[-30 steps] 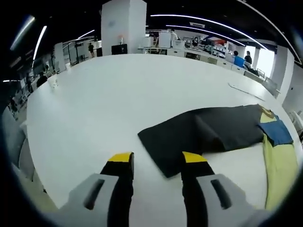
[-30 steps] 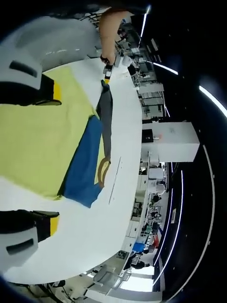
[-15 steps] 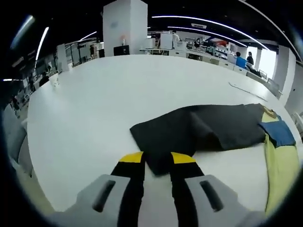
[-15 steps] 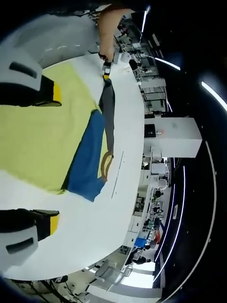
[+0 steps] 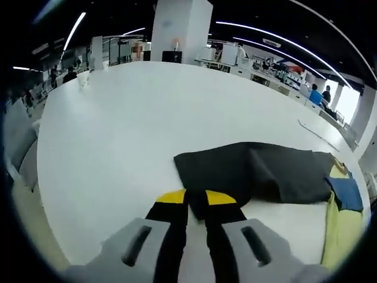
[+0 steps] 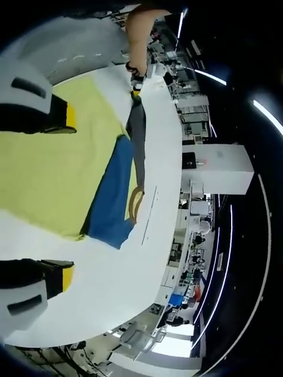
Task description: Fold the garment on the visible template until the final outline fits inside the template.
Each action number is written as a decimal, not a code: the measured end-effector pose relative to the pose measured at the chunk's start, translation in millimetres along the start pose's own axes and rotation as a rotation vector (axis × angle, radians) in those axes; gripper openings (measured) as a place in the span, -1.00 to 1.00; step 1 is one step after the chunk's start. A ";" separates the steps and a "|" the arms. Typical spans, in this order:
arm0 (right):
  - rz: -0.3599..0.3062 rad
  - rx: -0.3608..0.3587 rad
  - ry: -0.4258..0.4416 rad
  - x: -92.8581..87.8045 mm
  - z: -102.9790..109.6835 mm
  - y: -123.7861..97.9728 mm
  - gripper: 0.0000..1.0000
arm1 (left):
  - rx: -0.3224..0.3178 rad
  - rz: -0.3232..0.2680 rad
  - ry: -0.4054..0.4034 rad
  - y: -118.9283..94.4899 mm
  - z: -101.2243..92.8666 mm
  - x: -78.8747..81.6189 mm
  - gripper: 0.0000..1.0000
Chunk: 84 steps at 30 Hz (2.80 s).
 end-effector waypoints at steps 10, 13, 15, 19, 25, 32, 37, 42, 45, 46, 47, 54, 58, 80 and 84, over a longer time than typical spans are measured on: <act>0.006 -0.005 -0.014 1.4 -0.2 1.6 0.74 | -0.057 0.041 0.034 3.6 6.9 5.5 -1.00; 0.007 -0.015 -0.015 1.8 -2.7 0.4 0.74 | -0.045 0.030 0.066 4.8 16.0 11.3 -1.00; 0.013 -0.022 -0.015 0.6 -4.4 -0.4 0.73 | -0.046 0.020 0.088 6.7 19.6 15.6 -1.00; 0.023 -0.022 -0.017 -0.7 -4.1 -0.7 0.72 | -0.040 0.033 0.100 10.0 23.8 18.5 -1.00; 0.016 -0.022 -0.010 2.4 -3.1 1.1 0.72 | -0.030 0.042 0.110 13.5 21.0 20.3 -0.80; 0.005 -0.030 -0.004 4.5 -4.5 -0.4 0.72 | 0.016 0.044 0.100 15.4 19.8 16.8 -0.71; 0.010 -0.043 0.000 2.6 -6.3 -3.2 0.72 | 0.040 0.065 0.099 15.0 17.5 15.3 -0.77; 0.028 -0.053 -0.011 -2.6 -7.1 -5.6 0.73 | 0.047 0.075 -0.005 15.3 19.6 15.1 -0.95; 0.031 -0.058 -0.009 -3.6 -7.5 -7.5 0.73 | 0.038 0.086 -0.005 16.2 16.2 13.3 -0.98; 0.028 -0.060 -0.005 -3.2 -7.9 -8.2 0.73 | 0.037 0.086 -0.004 16.2 15.5 13.3 -0.99; 0.026 -0.060 -0.003 -2.9 -8.0 -8.7 0.72 | 0.033 0.088 -0.010 15.9 14.7 12.7 -0.99; 0.009 -0.061 0.018 0.2 -8.5 -12.1 0.74 | -0.012 0.054 0.034 8.1 0.7 16.0 -0.99; 0.007 -0.048 0.010 0.9 -5.7 -12.8 0.77 | -0.069 0.031 0.055 1.7 -15.8 24.3 -0.99; -0.024 0.030 0.024 -1.1 12.6 -13.3 0.91 | -0.375 -0.052 0.140 -34.3 -133.9 79.8 -0.99; -0.026 0.044 0.014 0.3 14.8 -12.9 0.95 | -0.430 -0.060 0.158 -41.8 -159.3 85.6 -0.99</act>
Point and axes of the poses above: the point that each gripper's makers call its tool centre point, and the gripper's own axes: y roughly forward along the fingers, z roughly to its left, x roughly out of its top, the point moved 1 cm from there along -y, roughly backward along the fingers, and after that the axes turned 6 degrees about -y, right-handed, at the moved point
